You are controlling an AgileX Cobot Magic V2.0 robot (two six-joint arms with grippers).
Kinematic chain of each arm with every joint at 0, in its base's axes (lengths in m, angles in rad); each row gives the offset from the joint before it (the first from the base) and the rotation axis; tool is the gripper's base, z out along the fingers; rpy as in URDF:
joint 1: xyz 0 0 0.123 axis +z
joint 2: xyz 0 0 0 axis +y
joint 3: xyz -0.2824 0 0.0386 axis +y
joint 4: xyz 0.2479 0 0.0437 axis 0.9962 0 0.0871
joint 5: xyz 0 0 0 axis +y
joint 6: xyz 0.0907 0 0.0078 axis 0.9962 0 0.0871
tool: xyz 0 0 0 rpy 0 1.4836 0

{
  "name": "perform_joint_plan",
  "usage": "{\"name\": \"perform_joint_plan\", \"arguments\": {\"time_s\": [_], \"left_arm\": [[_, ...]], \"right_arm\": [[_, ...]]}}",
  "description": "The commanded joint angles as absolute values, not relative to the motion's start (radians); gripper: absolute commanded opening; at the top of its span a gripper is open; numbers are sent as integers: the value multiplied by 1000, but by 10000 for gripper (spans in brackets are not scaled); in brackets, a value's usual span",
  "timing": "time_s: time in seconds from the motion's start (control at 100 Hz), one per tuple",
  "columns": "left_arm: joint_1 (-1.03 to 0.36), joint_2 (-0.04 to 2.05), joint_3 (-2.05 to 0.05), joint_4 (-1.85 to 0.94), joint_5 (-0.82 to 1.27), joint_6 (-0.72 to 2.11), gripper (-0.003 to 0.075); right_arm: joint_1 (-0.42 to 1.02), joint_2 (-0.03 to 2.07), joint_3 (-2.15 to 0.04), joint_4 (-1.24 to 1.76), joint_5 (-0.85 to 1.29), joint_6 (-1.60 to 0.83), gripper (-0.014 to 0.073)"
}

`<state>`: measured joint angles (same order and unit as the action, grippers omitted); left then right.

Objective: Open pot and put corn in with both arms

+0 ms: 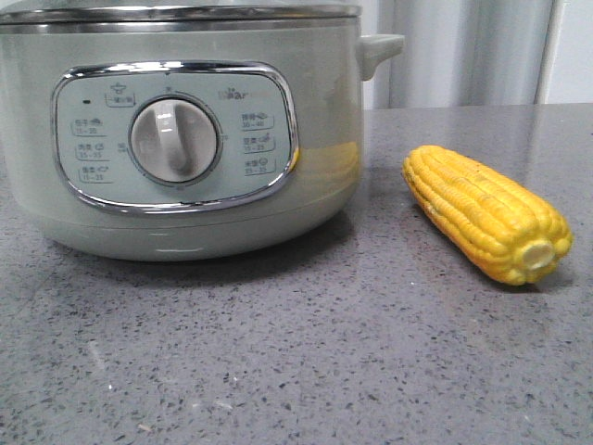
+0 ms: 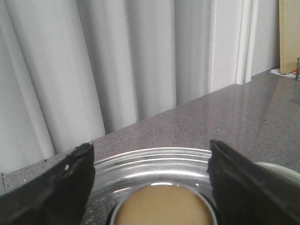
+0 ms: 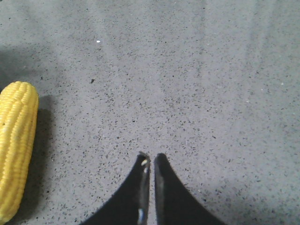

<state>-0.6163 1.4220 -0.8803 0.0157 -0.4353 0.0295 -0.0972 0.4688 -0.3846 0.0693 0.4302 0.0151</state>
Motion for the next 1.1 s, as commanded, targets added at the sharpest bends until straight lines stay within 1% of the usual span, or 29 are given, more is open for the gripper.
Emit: {"name": "perform_joint_plan", "arguments": {"time_s": [0.0, 0.04, 0.11, 0.31, 0.32, 0.37, 0.44, 0.55, 0.82, 1.09], "left_arm": [[-623, 1396, -911, 0, -505, 21, 454], [-623, 1396, -911, 0, -505, 21, 440], [-623, 1396, -911, -19, -501, 21, 388], [-623, 1396, -911, -37, -499, 21, 162], [-623, 1396, -911, -37, -499, 21, 162], [-623, 1396, -911, -37, -499, 21, 107], [-623, 1392, -911, -37, -499, 21, 49], [-623, 1382, -911, -37, -507, 21, -14], [-623, 1304, -912, -37, -528, 21, -20], [-619, 1160, -912, -37, -551, 46, -20]], "right_arm": [[-96, 481, -410, 71, 351, 10, -66], [-96, 481, -410, 71, 351, 10, -66], [-96, 481, -410, 71, 351, 10, -66], [-96, 481, -410, 71, 349, 10, -66], [-96, 481, -410, 71, 347, 10, -66], [-96, 481, -410, 71, 345, 10, -66], [-96, 481, -410, 71, 343, 10, -66], [-96, 481, -410, 71, 341, 10, -66], [-96, 481, -410, 71, 334, 10, -66], [-96, 481, -410, 71, 334, 10, -66]]}}
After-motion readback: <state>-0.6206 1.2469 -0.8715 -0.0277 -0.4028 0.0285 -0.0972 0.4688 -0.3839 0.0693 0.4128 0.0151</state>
